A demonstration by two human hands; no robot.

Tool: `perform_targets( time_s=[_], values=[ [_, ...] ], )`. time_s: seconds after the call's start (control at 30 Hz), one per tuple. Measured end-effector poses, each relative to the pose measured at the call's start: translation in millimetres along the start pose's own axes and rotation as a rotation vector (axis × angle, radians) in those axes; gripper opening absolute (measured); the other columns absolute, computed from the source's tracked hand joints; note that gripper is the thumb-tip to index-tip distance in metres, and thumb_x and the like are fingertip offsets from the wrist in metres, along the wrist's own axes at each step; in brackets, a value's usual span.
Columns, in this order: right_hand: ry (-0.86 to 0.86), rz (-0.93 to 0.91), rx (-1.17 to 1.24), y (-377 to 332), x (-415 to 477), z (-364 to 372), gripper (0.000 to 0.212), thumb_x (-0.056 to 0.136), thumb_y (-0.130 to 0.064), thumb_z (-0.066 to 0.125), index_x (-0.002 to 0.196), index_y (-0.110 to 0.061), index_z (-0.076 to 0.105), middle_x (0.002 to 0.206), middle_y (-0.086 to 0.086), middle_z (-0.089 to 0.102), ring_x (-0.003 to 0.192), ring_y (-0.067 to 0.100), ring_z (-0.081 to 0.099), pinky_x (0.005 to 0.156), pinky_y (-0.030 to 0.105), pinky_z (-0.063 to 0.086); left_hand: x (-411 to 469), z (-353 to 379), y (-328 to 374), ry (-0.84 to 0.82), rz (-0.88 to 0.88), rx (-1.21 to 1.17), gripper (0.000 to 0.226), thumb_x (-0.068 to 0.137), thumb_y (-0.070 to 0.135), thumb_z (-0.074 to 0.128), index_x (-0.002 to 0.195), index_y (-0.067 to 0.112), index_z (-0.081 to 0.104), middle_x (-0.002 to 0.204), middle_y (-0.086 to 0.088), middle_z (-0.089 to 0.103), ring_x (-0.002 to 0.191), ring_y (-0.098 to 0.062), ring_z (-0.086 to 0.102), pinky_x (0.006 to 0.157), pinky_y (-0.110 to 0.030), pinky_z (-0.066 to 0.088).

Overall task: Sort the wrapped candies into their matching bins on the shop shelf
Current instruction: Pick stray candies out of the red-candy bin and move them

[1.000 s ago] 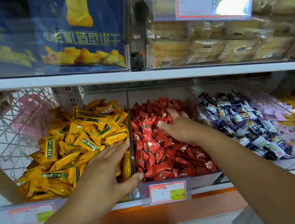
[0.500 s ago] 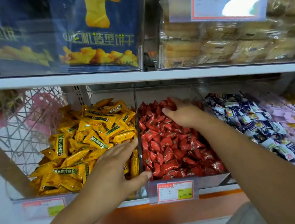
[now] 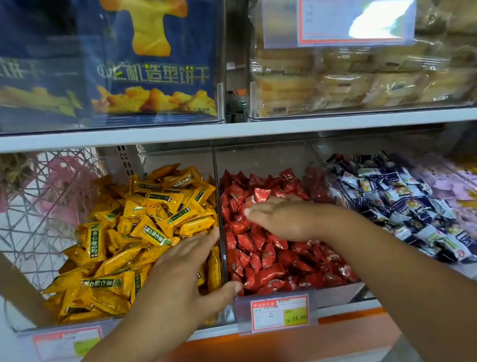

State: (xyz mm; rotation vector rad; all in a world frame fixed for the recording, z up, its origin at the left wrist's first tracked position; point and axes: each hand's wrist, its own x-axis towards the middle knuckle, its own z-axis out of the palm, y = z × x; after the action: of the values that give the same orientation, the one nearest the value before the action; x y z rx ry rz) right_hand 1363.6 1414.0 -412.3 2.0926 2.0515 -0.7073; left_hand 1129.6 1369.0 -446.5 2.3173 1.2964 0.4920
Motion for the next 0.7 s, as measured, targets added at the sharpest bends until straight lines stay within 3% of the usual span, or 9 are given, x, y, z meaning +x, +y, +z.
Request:
perform_targets(
  time_s=[0.13,0.27,0.37,0.47,0.6,0.7],
  values=[
    [0.02,-0.083,-0.122,-6,-34,0,0.072,0.088,-0.072,0.036,0.145,-0.056,-0.005,0.158,-0.011,-0.023,0.141,0.033,-0.03,0.112,0.063,-0.015,0,1,-1,0.0,0.012,-0.007,0.096,0.066,0.086,0.036,0.15,0.046,0.016,0.153,0.029,0.021,0.142,0.005,0.014,0.118,-0.03,0.02],
    [0.048,-0.215,-0.206,-18,-20,30,0.087,0.084,-0.073,0.045,0.147,-0.051,-0.009,0.156,-0.012,-0.027,0.14,0.03,-0.034,0.11,0.06,-0.022,-2,-1,2,-0.005,0.004,-0.005,0.093,0.068,0.084,0.036,0.151,0.047,0.013,0.154,0.029,0.017,0.143,0.005,0.012,0.119,-0.03,0.019],
    [0.117,-0.083,-0.18,4,2,25,0.097,0.073,-0.086,0.042,0.149,-0.048,-0.004,0.159,-0.009,-0.021,0.143,0.029,-0.028,0.113,0.054,-0.019,-3,-3,8,-0.02,-0.03,0.015,0.1,0.061,0.085,0.03,0.15,0.045,0.007,0.146,0.034,0.008,0.138,0.01,0.005,0.115,-0.019,0.009],
    [0.139,-0.025,-0.129,21,-2,14,0.098,0.074,-0.083,0.047,0.15,-0.047,-0.004,0.161,-0.004,-0.017,0.145,0.028,-0.023,0.117,0.047,-0.009,-1,-7,12,-0.049,-0.065,0.024,0.096,0.075,0.077,0.053,0.152,0.04,0.008,0.152,0.027,0.012,0.143,0.002,0.009,0.116,-0.021,0.012],
    [0.169,-0.141,-0.193,20,-28,18,0.093,0.082,-0.074,0.048,0.152,-0.041,-0.002,0.162,-0.003,-0.012,0.147,0.02,-0.018,0.119,0.044,-0.005,4,-18,21,-0.074,-0.097,0.028,0.098,0.071,0.071,0.056,0.153,0.038,0.013,0.156,0.018,0.023,0.142,-0.005,0.023,0.115,-0.028,0.027],
    [0.245,-0.25,0.043,30,-59,9,0.071,0.091,-0.057,0.051,0.152,-0.037,0.02,0.161,-0.008,0.011,0.147,0.008,0.005,0.117,0.027,0.008,10,-22,43,0.064,-0.146,0.019,0.099,0.076,0.063,0.061,0.153,0.035,0.005,0.157,0.012,0.024,0.143,-0.011,0.026,0.112,-0.031,0.029]
  ],
)
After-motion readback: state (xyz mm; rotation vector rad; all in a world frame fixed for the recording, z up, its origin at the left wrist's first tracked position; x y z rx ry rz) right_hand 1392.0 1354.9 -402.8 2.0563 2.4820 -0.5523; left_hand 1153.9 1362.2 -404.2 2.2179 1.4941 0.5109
